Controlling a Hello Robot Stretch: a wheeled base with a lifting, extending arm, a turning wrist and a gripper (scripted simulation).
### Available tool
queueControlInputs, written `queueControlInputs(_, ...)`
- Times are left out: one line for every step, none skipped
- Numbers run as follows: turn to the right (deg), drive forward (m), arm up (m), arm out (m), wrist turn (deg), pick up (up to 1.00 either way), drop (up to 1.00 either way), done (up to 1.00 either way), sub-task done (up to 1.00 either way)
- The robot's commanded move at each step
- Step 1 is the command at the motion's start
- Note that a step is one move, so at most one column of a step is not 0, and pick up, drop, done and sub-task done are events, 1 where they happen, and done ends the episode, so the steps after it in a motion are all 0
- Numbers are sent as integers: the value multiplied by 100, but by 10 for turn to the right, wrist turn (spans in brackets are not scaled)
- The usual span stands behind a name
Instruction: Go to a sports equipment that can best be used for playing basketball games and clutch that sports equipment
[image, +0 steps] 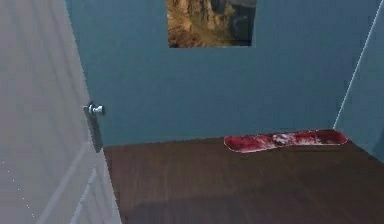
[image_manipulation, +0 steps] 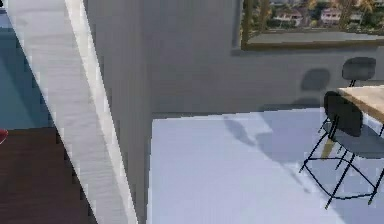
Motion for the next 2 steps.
queueControlInputs(0,80,0,0,0,0,0,0,0)
queueControlInputs(-90,0,0,0,0,0,0,0,0)
